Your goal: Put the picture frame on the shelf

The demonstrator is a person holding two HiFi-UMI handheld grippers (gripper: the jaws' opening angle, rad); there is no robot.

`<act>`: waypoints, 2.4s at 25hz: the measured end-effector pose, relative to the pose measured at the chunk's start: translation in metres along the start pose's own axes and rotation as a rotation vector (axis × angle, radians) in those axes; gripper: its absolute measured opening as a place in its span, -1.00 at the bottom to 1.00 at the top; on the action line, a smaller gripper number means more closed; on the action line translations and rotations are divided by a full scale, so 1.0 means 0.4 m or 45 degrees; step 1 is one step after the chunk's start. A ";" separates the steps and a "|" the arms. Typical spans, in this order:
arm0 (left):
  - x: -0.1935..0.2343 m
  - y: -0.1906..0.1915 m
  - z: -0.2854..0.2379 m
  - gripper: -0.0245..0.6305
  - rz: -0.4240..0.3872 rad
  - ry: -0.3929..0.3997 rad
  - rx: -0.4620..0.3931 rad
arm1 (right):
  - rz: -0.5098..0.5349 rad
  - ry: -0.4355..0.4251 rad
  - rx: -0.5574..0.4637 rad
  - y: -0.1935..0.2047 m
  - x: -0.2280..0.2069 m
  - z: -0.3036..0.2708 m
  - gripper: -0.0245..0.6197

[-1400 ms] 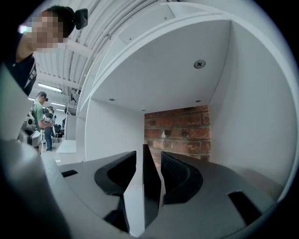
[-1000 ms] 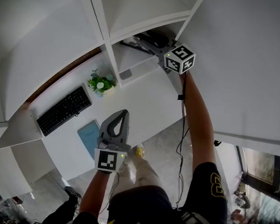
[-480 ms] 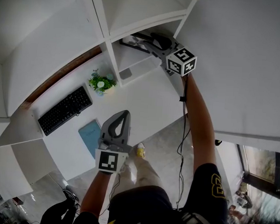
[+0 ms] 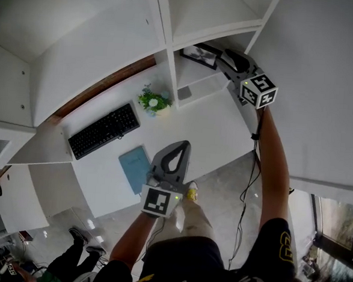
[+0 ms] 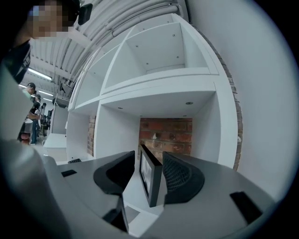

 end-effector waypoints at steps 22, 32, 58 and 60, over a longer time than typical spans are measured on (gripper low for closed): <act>0.100 -0.083 0.160 -0.87 -0.055 -0.145 0.031 | -0.070 0.367 -0.008 -0.108 0.211 0.185 -0.87; 0.141 -0.134 0.205 -0.87 -0.134 -0.158 0.013 | -0.158 0.472 -0.047 -0.189 0.271 0.321 -0.90; 0.095 -0.225 0.285 -0.87 -0.201 -0.108 -0.066 | -0.175 0.537 -0.132 -0.313 0.562 0.598 -0.90; 0.091 -0.230 0.300 -0.87 -0.187 -0.105 -0.069 | -0.184 0.545 -0.137 -0.320 0.576 0.608 -0.90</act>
Point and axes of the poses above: the fingertips, and each gripper's own axes: z backward along the fingers, x to its left, y out of its underside, the point moved 5 cm from there along z, backward along the fingers, and after that the axes turned 5 degrees about z, right-handed, at the moved point
